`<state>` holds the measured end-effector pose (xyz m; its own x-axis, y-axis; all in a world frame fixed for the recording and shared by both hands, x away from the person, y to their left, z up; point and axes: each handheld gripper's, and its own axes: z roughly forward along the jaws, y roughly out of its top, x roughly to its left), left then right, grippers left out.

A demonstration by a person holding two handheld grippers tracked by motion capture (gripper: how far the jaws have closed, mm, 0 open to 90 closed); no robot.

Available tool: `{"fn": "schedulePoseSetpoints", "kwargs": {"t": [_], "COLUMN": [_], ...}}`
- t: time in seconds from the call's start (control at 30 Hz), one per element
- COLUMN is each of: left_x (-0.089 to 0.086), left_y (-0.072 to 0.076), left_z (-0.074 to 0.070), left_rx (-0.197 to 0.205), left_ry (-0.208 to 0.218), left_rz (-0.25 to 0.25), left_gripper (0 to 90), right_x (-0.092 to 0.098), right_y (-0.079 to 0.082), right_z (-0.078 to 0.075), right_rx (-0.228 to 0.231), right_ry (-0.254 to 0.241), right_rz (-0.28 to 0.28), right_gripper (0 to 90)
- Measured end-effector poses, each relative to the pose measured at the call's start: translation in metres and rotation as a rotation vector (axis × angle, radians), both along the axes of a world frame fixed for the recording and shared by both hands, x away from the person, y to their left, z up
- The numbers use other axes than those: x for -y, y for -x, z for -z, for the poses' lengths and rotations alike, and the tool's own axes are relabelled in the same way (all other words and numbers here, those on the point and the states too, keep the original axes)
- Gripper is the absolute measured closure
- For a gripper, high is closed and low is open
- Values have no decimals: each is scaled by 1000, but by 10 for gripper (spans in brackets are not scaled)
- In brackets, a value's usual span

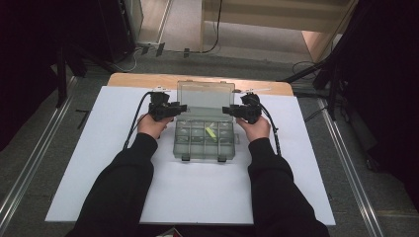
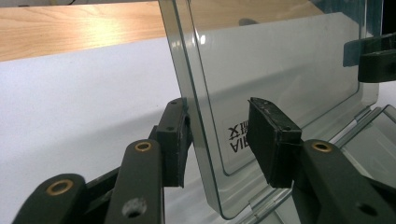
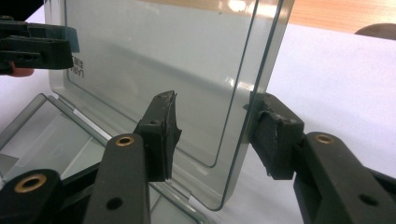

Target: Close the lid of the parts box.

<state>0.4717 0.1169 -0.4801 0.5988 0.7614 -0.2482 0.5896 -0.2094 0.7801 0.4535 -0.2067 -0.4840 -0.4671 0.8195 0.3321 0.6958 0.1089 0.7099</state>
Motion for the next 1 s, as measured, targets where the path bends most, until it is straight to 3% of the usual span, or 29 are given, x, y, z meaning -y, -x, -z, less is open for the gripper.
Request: {"fn": "schedulePoseSetpoints", "kwargs": {"t": [0.53, 1.0], "left_x": [-5, -4], "left_y": [4, 9], "left_z": [-10, -15], "left_rx": [-6, 6], "left_ry": [39, 38], "left_rz": [31, 69], "left_gripper": [577, 573], "right_x": [1, 5], "right_y": [9, 20], "right_z": [-11, -14], "right_rx": [37, 58], "right_ry": [2, -1], "right_rz": [-27, -41], "right_gripper": [537, 526]}}
